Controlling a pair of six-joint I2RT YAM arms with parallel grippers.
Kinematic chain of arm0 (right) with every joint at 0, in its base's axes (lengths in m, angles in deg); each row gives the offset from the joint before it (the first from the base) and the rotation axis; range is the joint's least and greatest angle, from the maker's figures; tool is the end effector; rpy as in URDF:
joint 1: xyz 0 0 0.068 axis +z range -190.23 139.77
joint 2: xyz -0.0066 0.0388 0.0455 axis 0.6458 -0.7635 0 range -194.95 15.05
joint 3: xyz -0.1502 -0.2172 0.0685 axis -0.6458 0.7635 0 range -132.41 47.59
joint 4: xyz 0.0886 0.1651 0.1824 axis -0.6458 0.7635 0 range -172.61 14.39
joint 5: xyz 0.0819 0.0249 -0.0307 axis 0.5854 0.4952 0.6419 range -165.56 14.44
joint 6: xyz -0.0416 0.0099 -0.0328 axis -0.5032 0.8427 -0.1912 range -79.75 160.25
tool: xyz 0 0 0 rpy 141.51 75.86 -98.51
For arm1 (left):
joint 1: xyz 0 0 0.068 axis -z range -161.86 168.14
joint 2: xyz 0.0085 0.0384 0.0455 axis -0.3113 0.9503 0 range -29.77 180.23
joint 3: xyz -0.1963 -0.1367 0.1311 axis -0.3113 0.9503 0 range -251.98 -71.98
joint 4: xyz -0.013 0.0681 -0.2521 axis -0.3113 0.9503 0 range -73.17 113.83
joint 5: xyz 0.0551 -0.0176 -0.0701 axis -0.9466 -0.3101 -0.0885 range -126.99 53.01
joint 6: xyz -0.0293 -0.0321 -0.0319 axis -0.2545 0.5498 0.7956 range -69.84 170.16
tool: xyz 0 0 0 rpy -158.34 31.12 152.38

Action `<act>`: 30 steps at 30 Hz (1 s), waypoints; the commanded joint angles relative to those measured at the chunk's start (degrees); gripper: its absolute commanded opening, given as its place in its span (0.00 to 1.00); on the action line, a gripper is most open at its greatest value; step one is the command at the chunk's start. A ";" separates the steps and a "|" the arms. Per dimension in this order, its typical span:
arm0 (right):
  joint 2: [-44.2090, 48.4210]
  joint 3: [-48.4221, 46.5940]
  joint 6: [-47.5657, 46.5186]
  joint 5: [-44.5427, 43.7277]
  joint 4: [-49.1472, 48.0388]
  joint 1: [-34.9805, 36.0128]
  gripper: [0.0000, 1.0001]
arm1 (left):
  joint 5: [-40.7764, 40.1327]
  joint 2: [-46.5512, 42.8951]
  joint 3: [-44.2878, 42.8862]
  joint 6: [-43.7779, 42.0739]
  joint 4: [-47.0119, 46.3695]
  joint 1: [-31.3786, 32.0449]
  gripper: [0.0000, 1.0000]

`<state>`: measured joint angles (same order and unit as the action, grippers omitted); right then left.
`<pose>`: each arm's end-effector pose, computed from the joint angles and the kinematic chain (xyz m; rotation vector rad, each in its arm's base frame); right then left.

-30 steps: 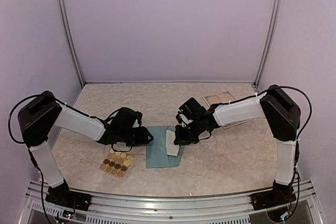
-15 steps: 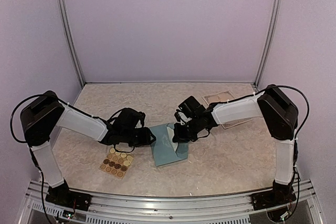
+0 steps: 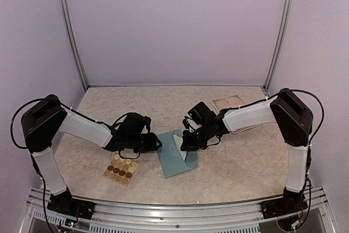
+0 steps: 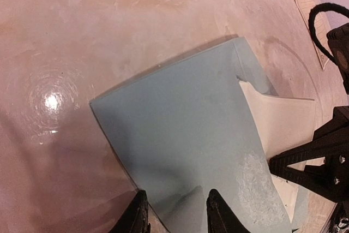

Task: Place the letter into the envelope and seal it

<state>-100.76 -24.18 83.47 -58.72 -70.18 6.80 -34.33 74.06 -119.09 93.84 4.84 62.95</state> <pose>0.2737 0.3088 0.1340 -0.2175 2.7910 0.8892 0.2440 -0.2447 0.1208 0.0488 2.4983 -0.7684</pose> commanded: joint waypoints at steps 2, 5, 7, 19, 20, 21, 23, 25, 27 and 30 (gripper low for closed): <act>2.55 1.66 0.31 2.39 1.22 0.69 0.00 | -1.61 2.41 0.19 0.05 4.70 0.62 0.35; 3.53 2.80 0.76 2.18 1.24 1.01 0.00 | -2.48 2.66 0.26 0.00 5.08 0.62 0.35; 4.21 3.89 1.16 1.89 1.27 1.08 0.00 | -2.53 2.94 0.27 0.00 5.05 0.62 0.35; 7.76 8.19 6.16 -3.61 -0.19 1.33 0.00 | -5.06 4.57 -0.08 0.18 5.56 1.33 0.35; 7.78 8.34 6.37 -3.76 -0.35 1.39 0.00 | -5.11 4.68 -0.11 0.15 5.49 1.33 0.35; 7.77 8.35 6.43 -3.89 -0.34 1.39 0.00 | -5.07 4.86 -0.16 0.22 5.49 1.37 0.35; 7.80 8.31 6.60 -4.27 -0.21 1.42 0.00 | -5.09 5.05 -0.12 0.26 5.44 1.41 0.35; 7.47 8.11 6.21 -3.89 -0.11 1.48 0.00 | -4.89 5.23 -0.17 0.26 5.25 1.41 0.35; 6.82 7.51 5.31 -2.55 -0.26 1.51 0.00 | -4.54 5.46 -0.26 0.19 4.78 1.43 0.34; 5.73 6.59 3.85 -0.77 -0.99 1.73 0.00 | -3.95 5.74 -0.57 -0.27 4.27 1.63 0.34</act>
<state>-94.77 -16.53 88.91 -61.26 -70.27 7.76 -38.79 76.09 -120.45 93.80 3.05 64.22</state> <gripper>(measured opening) 0.004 0.343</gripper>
